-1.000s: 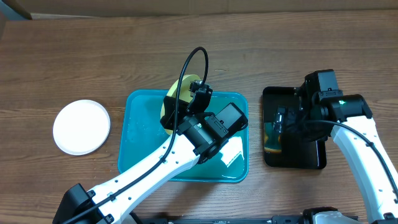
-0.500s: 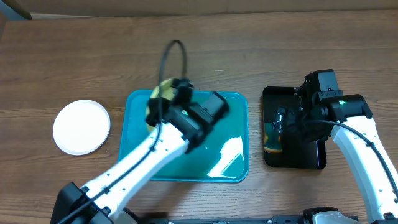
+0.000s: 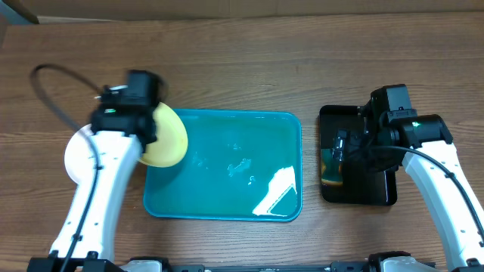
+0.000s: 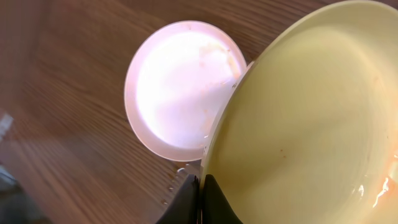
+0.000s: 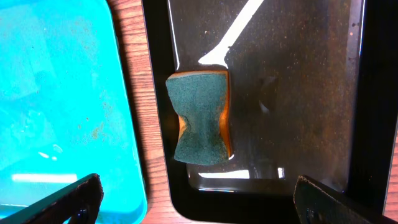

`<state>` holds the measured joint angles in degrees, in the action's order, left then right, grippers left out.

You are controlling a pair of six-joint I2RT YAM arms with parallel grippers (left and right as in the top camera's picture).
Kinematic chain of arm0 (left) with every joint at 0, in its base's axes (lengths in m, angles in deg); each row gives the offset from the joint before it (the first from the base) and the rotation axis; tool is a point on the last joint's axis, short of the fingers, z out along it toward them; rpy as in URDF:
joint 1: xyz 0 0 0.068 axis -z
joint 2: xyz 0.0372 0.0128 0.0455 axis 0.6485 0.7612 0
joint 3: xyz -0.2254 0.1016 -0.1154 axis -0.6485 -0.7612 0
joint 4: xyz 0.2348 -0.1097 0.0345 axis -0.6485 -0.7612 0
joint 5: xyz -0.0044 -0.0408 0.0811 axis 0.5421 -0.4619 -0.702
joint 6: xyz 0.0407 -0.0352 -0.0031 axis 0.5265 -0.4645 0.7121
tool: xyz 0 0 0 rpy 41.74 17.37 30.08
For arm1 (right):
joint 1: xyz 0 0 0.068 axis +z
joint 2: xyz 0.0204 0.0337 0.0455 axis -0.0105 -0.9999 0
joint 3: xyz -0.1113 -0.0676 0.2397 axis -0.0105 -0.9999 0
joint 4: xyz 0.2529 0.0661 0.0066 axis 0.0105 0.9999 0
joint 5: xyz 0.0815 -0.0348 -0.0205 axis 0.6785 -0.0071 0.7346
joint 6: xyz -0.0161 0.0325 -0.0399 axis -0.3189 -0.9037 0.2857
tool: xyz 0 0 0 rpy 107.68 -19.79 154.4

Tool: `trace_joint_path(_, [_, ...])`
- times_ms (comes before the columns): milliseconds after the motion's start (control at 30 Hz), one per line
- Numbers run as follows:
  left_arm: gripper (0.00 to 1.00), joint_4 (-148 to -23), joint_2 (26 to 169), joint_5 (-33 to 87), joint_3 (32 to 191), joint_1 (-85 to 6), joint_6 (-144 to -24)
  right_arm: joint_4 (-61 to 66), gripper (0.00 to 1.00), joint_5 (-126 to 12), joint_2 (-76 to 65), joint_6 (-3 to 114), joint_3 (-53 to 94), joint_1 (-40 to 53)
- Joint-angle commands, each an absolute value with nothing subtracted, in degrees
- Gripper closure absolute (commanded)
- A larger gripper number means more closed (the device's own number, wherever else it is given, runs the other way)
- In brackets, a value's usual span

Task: Clean dirty plates on tray and stack at the side
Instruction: 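Carry the yellowish plate left and set it on the white plate stack, then release the yellowish plate and withdraw the left gripper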

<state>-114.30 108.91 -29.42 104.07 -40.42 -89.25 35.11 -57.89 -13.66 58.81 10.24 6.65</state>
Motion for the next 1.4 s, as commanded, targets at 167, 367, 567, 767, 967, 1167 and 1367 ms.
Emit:
trace_joint_path(167, [0.96, -110.9, 109.4, -7.9, 104.0, -61.4, -87.9, 35.0, 0.0, -58.2, -12.7, 59.2, 11.2, 6.6])
trace_joint_path(367, [0.96, -110.0, 113.3, -6.6, 104.0, -70.5, -88.2, 35.0, 0.0, -58.2, -12.7, 59.2, 11.2, 6.6])
trace_joint_path(567, [0.96, -108.2, 117.0, -6.6, 104.0, -75.5, -89.0, 35.0, 0.0, -58.2, -12.7, 59.2, 11.2, 6.6])
trace_joint_path(767, [0.74, -108.3, 118.9, -6.6, 104.0, -76.4, -89.0, 35.0, 0.0, -58.2, -12.7, 59.2, 11.2, 6.6])
trace_joint_path(967, [0.39, -108.2, 118.9, -0.2, 104.0, -76.4, -87.3, 35.0, 0.0, -58.2, -12.7, 59.2, 11.2, 6.6])
trace_joint_path(1167, [0.34, -108.5, 118.5, 8.1, 104.0, -74.4, -84.4, 34.4, 0.0, -58.2, -12.7, 59.2, 11.2, 6.6])
trace_joint_path(1367, [0.27, -108.3, 116.3, 11.4, 104.0, -66.6, -82.8, 30.1, 0.0, -57.4, -13.0, 59.2, 11.2, 6.6])
